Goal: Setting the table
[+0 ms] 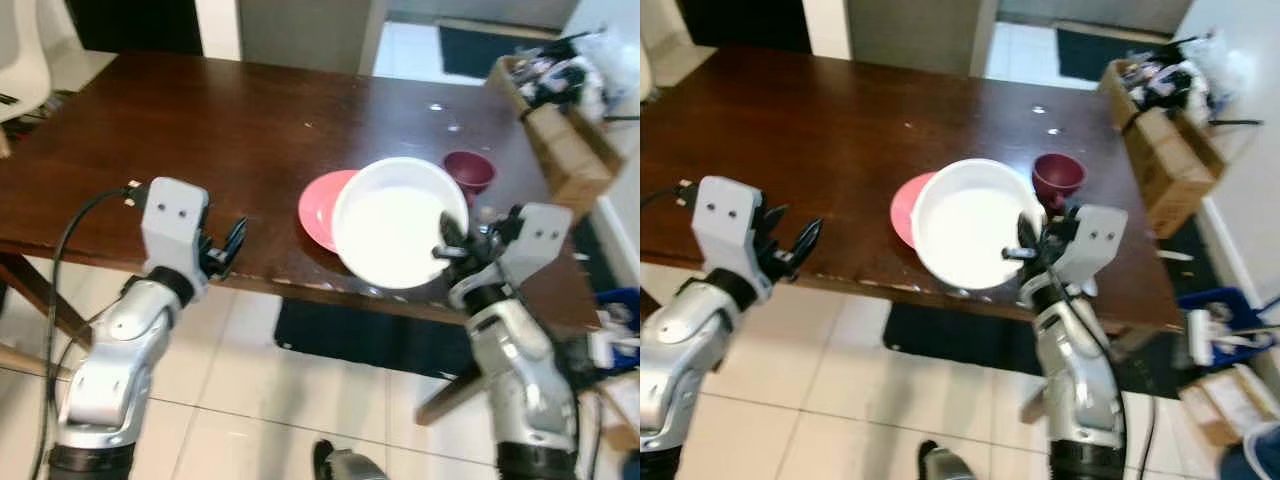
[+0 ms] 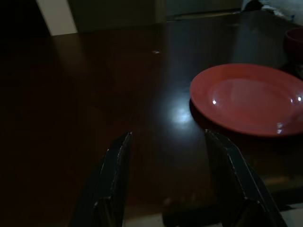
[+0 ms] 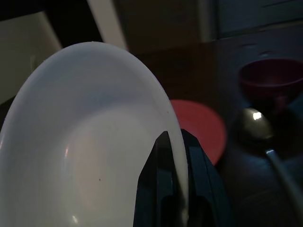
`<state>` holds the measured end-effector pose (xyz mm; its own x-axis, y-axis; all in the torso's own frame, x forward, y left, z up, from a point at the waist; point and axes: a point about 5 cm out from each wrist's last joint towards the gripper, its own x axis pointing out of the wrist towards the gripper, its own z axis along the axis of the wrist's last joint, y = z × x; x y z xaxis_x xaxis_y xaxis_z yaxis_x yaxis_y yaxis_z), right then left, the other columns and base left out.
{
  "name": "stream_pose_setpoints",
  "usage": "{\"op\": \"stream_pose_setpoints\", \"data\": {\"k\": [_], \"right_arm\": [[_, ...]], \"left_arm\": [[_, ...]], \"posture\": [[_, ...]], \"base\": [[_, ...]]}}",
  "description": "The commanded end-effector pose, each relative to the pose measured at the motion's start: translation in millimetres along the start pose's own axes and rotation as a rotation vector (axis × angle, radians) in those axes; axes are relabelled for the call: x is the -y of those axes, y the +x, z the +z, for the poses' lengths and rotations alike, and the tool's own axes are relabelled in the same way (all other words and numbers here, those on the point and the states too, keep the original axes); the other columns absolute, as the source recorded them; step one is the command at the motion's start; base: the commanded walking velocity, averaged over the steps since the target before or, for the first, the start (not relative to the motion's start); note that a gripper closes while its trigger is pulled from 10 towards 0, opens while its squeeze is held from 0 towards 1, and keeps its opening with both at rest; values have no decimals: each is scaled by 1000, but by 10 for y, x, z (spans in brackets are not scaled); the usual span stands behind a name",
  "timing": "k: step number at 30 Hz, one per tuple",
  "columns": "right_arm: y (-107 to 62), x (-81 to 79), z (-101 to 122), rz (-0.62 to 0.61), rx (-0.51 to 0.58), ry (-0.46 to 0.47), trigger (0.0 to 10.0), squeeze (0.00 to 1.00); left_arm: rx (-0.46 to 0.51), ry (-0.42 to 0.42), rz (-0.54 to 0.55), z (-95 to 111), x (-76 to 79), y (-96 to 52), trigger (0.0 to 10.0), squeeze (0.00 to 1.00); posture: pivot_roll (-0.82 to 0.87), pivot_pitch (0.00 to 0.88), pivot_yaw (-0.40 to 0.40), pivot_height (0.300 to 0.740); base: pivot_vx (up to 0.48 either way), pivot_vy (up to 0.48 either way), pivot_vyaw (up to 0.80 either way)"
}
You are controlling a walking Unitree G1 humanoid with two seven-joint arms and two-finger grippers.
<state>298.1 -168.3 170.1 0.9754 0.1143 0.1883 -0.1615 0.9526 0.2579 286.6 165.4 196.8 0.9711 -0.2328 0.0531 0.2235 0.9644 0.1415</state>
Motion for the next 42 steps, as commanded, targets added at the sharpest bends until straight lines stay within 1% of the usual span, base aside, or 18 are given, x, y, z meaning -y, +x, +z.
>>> {"op": "stream_pose_setpoints", "data": {"k": [1, 35, 39, 42], "right_arm": [[3, 2, 11, 2, 7, 2, 10000, 0], [15, -5, 0, -2, 12, 10, 10000, 0], [18, 0, -1, -8, 11, 16, 10000, 0], [22, 1, -1, -9, 10, 20, 10000, 0]], "left_arm": [[-14, 0, -1, -30, 6, -4, 10000, 0], [-15, 4, -2, -25, -1, 17, 10000, 0], [-20, -10, 0, -27, 6, 27, 10000, 0], [-17, -3, 1, -26, 5, 31, 10000, 0]], "posture": [[-64, 45, 30, 740], [-61, 41, 39, 740], [-60, 41, 39, 740], [-60, 39, 37, 740]], "base": [[-326, 0, 0], [-317, 0, 0], [0, 0, 0], [0, 0, 0]]}}
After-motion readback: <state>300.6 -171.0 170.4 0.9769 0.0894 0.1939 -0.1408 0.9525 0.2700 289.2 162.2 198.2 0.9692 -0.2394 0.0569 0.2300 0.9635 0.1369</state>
